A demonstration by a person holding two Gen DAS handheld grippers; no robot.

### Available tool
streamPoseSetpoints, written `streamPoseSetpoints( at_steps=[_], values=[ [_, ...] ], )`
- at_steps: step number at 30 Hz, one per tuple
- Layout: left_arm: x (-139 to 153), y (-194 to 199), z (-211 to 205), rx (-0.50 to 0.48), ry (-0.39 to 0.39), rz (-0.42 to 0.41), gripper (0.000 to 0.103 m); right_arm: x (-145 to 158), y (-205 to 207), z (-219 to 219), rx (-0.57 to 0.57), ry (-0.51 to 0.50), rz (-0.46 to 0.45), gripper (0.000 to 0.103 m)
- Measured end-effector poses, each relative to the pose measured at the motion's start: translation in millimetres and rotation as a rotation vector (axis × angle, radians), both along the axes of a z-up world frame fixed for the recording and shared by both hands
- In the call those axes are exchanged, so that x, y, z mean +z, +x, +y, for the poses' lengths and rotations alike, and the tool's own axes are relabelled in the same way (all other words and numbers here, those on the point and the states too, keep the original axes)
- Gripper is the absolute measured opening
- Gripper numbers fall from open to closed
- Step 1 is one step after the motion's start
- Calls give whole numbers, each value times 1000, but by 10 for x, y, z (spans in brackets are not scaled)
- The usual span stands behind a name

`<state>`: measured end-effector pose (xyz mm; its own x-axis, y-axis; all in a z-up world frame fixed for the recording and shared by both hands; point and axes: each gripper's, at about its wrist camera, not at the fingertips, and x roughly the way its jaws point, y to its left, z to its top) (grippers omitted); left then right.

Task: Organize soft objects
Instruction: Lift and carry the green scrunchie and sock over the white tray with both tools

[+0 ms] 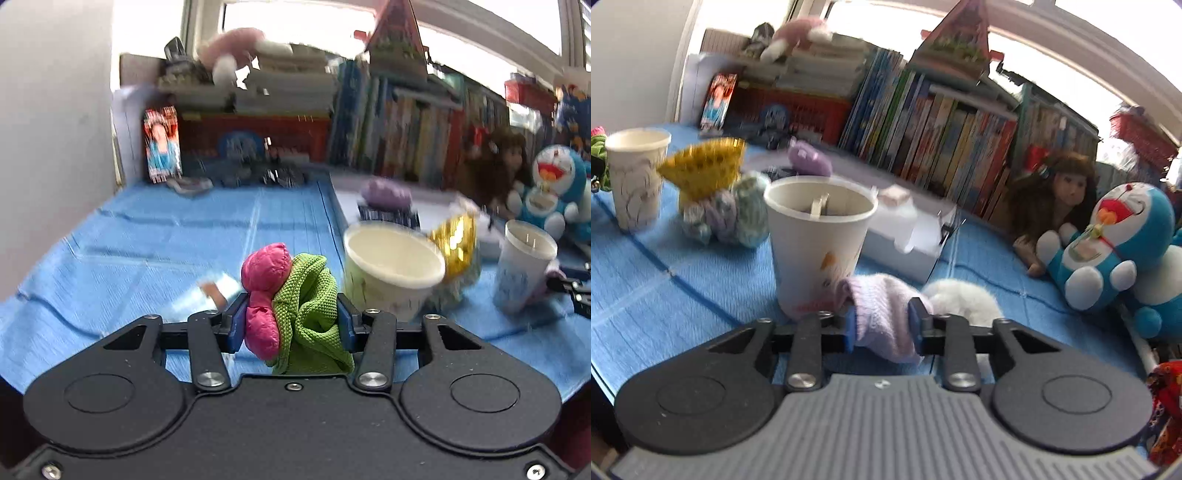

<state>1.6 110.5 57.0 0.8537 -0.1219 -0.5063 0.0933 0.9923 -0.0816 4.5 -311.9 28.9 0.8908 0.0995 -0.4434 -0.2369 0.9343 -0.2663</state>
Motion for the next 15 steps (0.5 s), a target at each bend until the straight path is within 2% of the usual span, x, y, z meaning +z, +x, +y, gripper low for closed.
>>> streamPoseSetpoints(
  at_steps=[4, 5, 11, 13, 14, 15],
  values=[
    [234, 47, 81, 23, -3, -51, 45, 148, -29, -72, -35, 39, -46, 24],
    [274, 63, 98, 26, -6, -57, 45, 185, -34, -88, -46, 50, -54, 16],
    [488, 240, 134, 7, -51, -61, 45, 335, 0, -136, -52, 59, -57, 16],
    [515, 260, 97, -4, -47, -68, 45, 314, 8, -145, -35, 71, -30, 21],
    [522, 262, 70, -11, -43, -72, 45, 290, 9, -152, -23, 82, -9, 37],
    [522, 265, 41, -20, -38, -73, 45, 258, 9, -152, -14, 88, 6, 41]
  ],
)
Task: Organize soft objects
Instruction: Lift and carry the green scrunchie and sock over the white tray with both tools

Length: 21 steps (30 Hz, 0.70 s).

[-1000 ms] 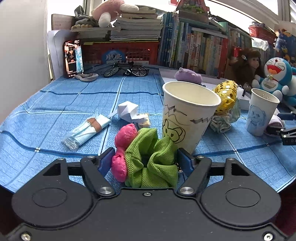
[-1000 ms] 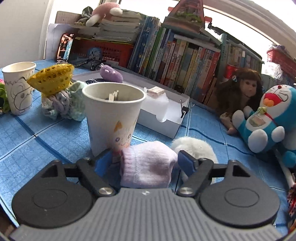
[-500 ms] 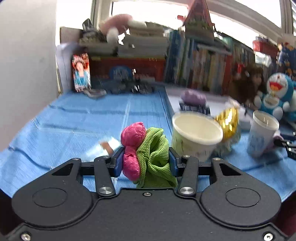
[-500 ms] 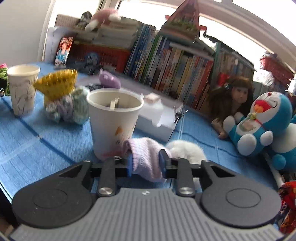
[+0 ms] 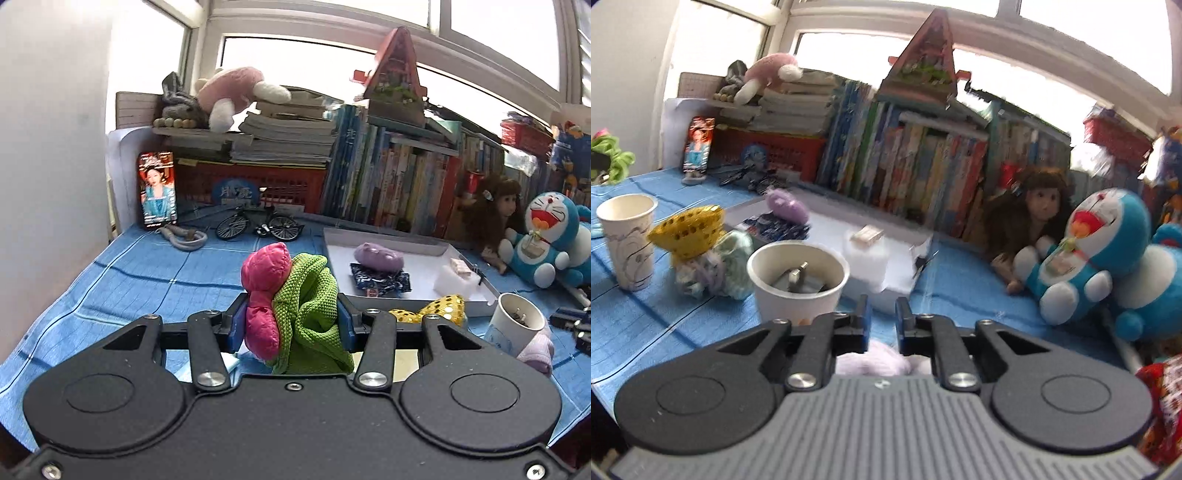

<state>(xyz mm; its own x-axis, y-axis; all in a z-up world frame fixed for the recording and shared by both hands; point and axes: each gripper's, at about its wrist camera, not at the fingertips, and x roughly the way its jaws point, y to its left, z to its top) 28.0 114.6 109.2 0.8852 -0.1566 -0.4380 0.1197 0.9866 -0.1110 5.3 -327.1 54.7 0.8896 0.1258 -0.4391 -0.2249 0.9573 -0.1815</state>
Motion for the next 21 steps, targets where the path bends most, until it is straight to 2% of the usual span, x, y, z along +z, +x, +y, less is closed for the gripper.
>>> streamPoseSetpoints(
  at_steps=[1, 3, 6, 10, 12, 14, 17, 21],
  values=[
    [-7, 0, -21, -6, 3, 1, 45, -42, -1, 5, 11, 1, 21, 44],
    [-22, 8, -59, -18, 5, 7, 45, -136, -13, 37, 21, -15, 52, 58],
    [-41, 6, -104, -27, 2, 14, 45, -266, -8, 88, 42, -44, 95, 72],
    [-37, 5, -131, -32, 2, 13, 45, -408, 76, 148, 11, -91, 119, 74],
    [-29, 13, -140, -33, 2, 15, 45, -422, 98, 148, -18, -68, 127, 25],
    [-23, 23, -130, -35, 1, 14, 45, -395, 53, 179, -55, -75, 94, 19],
    [28, 86, -133, -40, -5, 20, 45, -297, 3, 191, -98, -79, 51, 19],
    [160, 226, -145, -63, -32, 28, 45, -30, 3, 71, -139, -17, 19, 19]
  ],
)
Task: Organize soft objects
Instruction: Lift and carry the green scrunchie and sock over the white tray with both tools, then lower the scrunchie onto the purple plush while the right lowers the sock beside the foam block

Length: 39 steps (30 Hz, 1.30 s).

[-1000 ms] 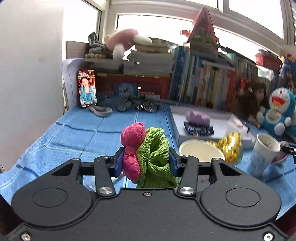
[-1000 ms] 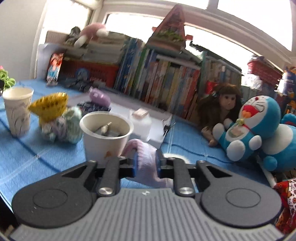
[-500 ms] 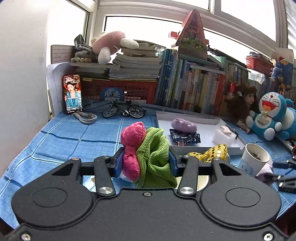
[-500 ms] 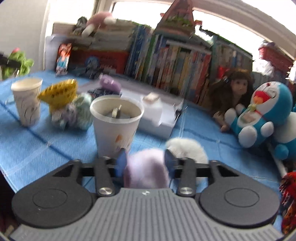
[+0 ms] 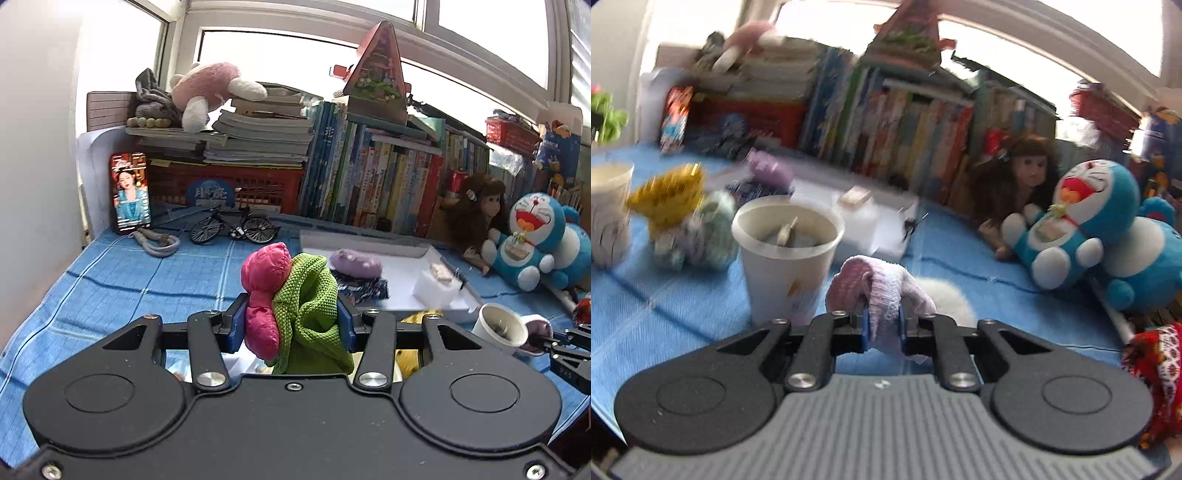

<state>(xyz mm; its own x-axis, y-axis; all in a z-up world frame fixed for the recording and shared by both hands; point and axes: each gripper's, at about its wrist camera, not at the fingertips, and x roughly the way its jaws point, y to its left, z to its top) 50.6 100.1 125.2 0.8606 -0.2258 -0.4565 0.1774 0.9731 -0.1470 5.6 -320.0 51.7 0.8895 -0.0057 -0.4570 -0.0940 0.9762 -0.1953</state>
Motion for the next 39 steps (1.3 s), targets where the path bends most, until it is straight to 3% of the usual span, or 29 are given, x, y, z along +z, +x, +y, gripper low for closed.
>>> streamPoseSetpoints(
  at_steps=[8, 12, 17, 21, 27, 33, 39],
  values=[
    [346, 512, -251, -86, -50, 43, 45, 610, 284, -238, -15, 131, -70, 19],
    [487, 920, -443, -121, -98, 84, 45, 832, 615, -298, -8, 200, -54, 20],
    [504, 1544, -772, -178, -155, 192, 45, 960, 1103, -252, 0, 246, 1, 20],
    [380, 2022, -1073, -168, -135, 246, 46, 936, 1490, -143, 14, 233, 43, 21],
    [90, 2705, -1454, -135, -72, 347, 46, 852, 2209, 109, 33, 132, 156, 21],
    [-171, 3075, -1631, -124, -5, 392, 46, 584, 2665, 252, 54, 142, 271, 21],
    [-381, 3299, -1613, -102, -1, 459, 46, 318, 2891, 299, 45, 127, 339, 21]
  ],
)
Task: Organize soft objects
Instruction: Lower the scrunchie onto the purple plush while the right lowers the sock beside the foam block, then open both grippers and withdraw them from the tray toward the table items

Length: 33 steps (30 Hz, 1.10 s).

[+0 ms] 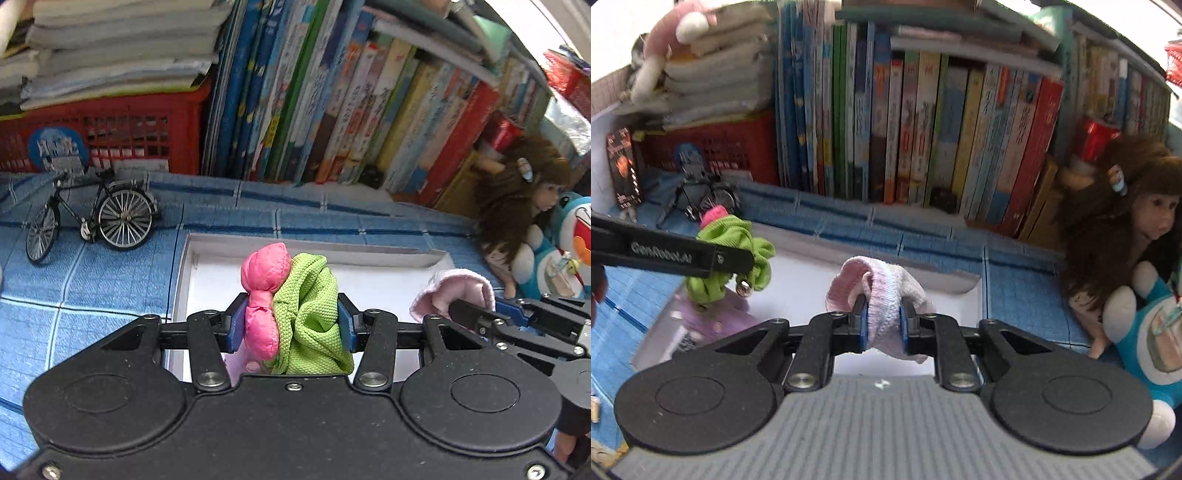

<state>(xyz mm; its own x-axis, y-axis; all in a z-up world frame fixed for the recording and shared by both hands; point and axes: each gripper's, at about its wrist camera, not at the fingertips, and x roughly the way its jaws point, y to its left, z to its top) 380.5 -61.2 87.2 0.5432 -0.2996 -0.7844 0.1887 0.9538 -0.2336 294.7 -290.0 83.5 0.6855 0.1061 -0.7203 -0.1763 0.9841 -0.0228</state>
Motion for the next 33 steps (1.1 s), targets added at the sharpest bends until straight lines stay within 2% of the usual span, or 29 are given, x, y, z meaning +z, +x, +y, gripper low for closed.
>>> streamPoseSetpoints(
  at_steps=[8, 13, 14, 15, 20, 24, 33],
  values=[
    [-152, 104, 7, 9, 17, 25, 48, -207, 142, -37, -18, 27, 67, 22],
    [-175, 119, 14, 12, 28, 27, 50, -309, 228, -46, -27, 48, 130, 26],
    [-181, 121, 15, 12, 29, 27, 51, -322, 238, -52, -31, 55, 137, 32],
    [-184, 121, 18, 13, 30, 29, 53, -332, 244, -65, -34, 64, 137, 43],
    [-157, 81, 36, 14, 20, 30, 60, -303, 201, -124, -51, 102, 120, 48],
    [-77, -15, 50, 10, 3, 21, 66, -206, 103, -155, -44, 112, 88, 59],
    [314, -439, 66, -20, 8, -47, 73, 188, -262, -150, -34, 134, 3, 67]
  ],
)
